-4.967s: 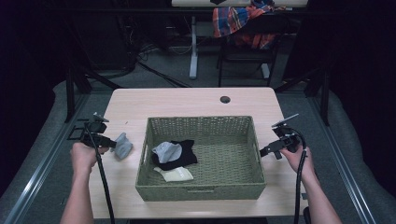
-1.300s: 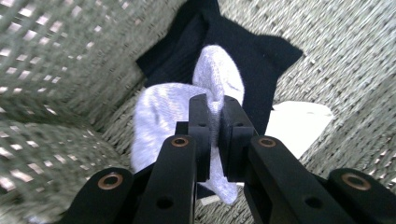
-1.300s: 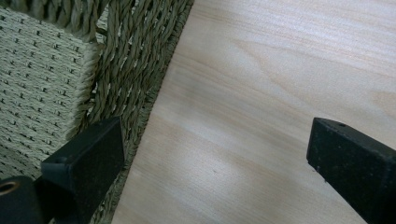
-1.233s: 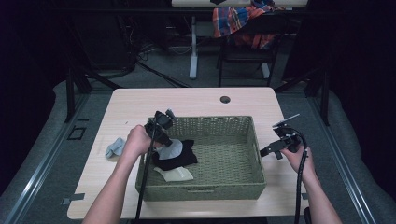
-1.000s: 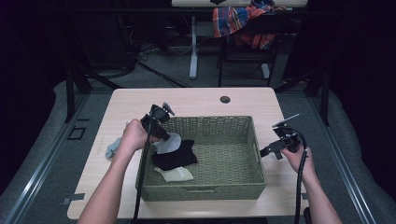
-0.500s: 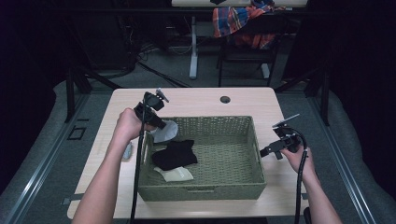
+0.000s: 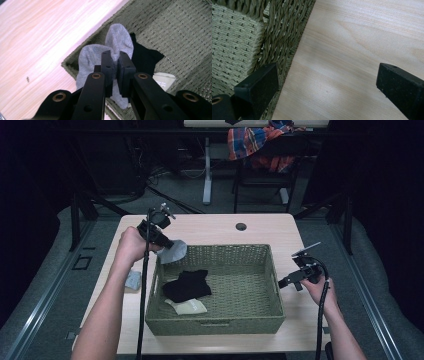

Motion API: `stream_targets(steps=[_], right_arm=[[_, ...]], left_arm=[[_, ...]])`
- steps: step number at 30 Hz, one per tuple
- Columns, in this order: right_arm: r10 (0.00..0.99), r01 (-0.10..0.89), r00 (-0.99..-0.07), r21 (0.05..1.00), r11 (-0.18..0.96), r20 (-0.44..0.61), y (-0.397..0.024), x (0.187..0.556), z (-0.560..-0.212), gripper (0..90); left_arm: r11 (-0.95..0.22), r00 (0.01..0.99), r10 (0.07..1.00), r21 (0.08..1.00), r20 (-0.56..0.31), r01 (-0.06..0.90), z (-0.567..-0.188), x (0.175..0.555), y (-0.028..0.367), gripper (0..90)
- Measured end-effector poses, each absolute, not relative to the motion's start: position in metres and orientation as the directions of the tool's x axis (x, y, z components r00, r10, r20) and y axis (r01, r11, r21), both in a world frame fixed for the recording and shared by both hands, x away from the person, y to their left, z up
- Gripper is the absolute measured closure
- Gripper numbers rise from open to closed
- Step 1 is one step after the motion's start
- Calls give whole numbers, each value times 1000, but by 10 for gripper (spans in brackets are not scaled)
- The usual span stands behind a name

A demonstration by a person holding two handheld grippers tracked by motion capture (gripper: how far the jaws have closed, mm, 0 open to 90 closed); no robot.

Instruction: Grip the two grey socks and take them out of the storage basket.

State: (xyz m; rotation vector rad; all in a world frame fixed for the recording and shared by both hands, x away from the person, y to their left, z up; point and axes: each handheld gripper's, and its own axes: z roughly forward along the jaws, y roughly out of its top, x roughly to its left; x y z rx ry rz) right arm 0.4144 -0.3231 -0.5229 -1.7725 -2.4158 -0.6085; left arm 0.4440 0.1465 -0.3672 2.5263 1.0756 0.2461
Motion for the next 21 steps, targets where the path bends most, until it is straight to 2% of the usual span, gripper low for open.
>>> stream_targets(steps=[21], right_arm=[[899,932,-322,266,246,296,-322,414,-523,40]], left_arm=[[-496,544,839,448,24,744,-352,435,222,851]])
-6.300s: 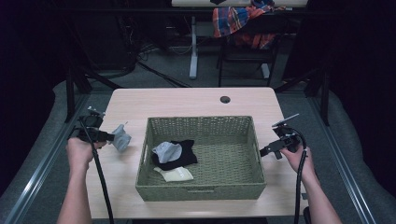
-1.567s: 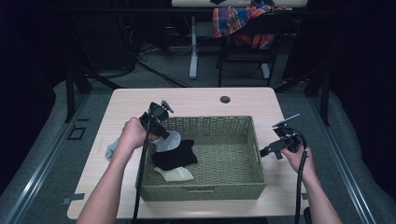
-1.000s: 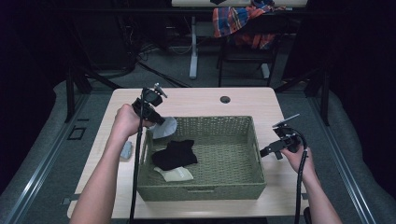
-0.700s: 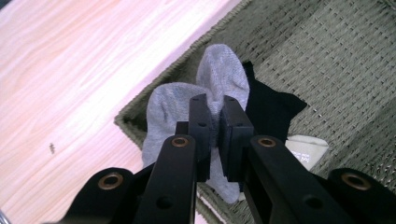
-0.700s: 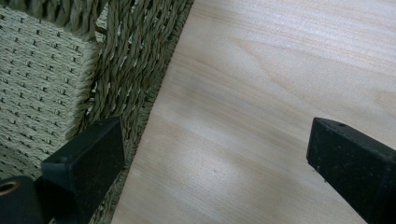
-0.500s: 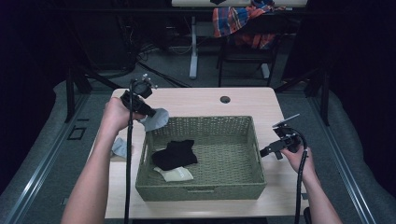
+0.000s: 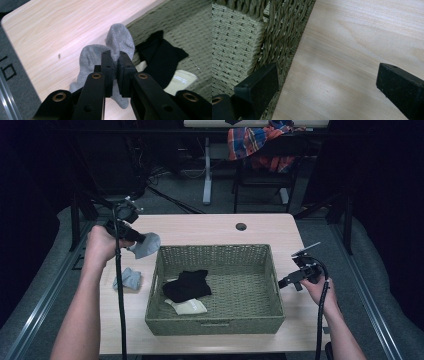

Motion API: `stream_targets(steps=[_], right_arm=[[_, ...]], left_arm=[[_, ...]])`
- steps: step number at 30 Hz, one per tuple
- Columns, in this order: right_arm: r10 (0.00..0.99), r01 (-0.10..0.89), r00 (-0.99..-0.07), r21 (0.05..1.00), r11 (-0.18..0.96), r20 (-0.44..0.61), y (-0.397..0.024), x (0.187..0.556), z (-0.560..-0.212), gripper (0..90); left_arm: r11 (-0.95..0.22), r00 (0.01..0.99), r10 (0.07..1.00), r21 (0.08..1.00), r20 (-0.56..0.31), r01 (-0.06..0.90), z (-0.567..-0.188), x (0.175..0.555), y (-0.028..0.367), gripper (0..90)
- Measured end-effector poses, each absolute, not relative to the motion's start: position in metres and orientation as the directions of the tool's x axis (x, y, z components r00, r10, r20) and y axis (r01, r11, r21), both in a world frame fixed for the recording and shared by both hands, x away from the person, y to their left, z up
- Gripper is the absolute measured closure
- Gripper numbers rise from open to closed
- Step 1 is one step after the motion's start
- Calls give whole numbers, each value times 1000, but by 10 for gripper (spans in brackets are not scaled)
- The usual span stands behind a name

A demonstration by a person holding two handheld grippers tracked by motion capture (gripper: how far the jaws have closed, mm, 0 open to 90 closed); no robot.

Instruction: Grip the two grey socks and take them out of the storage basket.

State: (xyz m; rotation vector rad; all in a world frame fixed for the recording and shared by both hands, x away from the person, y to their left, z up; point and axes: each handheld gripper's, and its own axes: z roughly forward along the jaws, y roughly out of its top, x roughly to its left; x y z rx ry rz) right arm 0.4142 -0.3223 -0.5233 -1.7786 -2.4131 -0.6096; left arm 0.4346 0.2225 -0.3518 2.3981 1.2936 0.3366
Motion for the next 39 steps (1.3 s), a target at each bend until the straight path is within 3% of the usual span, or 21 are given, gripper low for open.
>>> stream_targets(steps=[14,39], right_arm=[[898,933,-323,259,250,297,-322,414,-524,40],[899,934,-321,259,247,299,-321,414,-525,40]], left_arm=[[-423,450,892,414,33,806,-374,430,260,852],[-374,401,916,337,-12,864,-444,421,279,851]])
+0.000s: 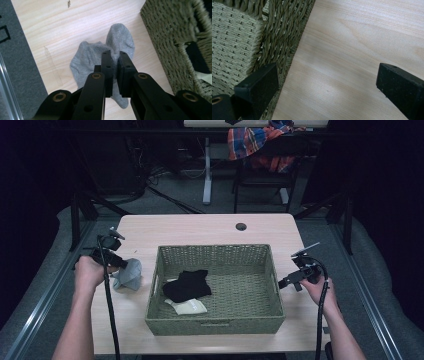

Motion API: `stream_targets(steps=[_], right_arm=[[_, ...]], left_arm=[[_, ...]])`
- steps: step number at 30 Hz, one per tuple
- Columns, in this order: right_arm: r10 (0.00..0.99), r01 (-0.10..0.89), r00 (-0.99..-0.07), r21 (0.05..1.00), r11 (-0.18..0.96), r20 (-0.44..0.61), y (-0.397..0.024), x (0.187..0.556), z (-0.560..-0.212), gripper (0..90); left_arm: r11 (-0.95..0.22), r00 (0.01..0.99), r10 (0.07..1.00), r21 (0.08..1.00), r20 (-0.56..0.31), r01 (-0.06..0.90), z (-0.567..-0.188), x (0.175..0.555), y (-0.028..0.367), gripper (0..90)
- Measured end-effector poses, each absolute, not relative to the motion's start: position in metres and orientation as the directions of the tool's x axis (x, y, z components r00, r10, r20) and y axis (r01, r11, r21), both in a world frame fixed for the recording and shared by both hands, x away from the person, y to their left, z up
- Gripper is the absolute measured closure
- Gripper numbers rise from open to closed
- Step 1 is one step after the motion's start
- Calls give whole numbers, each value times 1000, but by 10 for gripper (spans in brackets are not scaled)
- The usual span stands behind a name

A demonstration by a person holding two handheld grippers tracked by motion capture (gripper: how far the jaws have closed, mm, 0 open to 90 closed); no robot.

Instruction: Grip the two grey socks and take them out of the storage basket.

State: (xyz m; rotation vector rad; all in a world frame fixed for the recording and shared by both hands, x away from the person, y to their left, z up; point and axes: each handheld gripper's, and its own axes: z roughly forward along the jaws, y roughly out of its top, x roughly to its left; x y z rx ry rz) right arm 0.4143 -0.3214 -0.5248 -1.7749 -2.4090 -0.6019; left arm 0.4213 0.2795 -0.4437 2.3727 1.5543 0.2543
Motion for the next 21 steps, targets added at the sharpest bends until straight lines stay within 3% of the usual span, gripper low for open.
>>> stream_targets(steps=[21], right_arm=[[898,934,-320,261,246,301,-321,414,-525,40]], left_arm=[[-370,389,921,280,-11,886,-485,430,274,848]])
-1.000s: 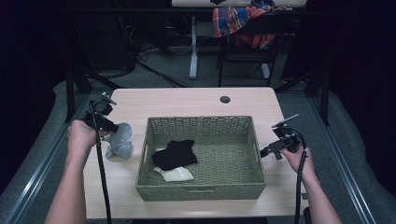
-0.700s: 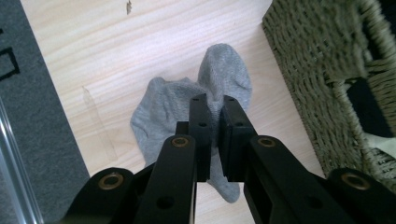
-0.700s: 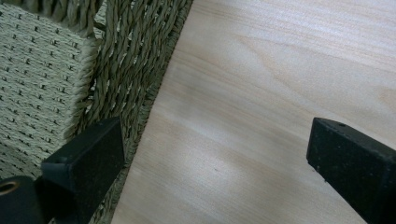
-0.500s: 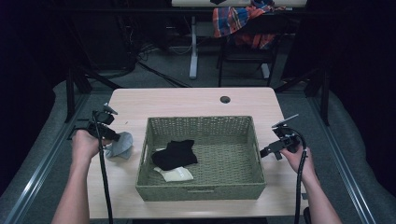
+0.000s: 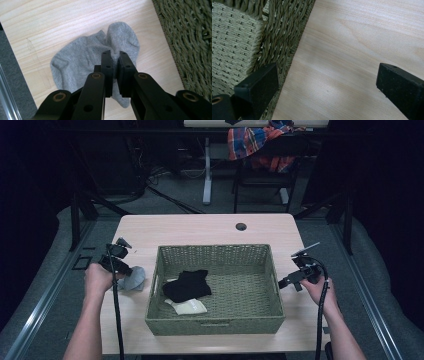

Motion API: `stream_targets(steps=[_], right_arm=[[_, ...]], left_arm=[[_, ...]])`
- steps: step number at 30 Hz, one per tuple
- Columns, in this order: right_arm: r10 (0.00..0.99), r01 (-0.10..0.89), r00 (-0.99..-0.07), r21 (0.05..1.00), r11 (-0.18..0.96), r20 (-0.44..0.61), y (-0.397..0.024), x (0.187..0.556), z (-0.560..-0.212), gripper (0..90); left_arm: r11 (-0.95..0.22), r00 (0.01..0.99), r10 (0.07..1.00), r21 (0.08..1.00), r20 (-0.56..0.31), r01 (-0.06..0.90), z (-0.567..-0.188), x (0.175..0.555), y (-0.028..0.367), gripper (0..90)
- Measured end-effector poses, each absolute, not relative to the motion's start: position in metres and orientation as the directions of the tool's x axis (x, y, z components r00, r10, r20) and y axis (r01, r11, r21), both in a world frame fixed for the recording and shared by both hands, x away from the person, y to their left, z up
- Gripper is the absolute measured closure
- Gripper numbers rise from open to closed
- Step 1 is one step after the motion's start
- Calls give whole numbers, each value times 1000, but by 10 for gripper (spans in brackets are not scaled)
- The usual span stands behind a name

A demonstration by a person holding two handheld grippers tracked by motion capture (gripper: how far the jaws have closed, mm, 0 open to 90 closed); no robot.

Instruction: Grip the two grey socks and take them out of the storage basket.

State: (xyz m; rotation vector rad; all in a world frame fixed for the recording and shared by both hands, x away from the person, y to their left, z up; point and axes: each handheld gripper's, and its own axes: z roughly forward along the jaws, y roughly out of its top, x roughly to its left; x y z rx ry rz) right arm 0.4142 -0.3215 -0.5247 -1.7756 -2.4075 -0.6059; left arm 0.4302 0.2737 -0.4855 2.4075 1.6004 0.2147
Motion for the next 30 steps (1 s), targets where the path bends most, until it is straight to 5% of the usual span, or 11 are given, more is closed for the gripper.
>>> stream_targets(steps=[8,13,17,22,30], right_arm=[[900,935,-315,261,240,301,-321,414,-525,40],[898,934,-320,261,245,301,-321,414,-524,40],[893,931,-335,250,265,300,-323,415,-523,40],[900,934,-318,264,242,299,-321,414,-523,42],[898,931,-328,261,254,294,-321,414,-523,42]], left_arm=[[-351,377,925,268,-52,897,-502,432,277,830],[-312,353,928,270,-120,911,-513,435,284,729],[-278,324,937,281,-131,919,-512,432,288,455],[-253,292,953,314,-83,915,-497,421,291,239],[-244,283,958,386,-49,890,-473,385,293,122]])
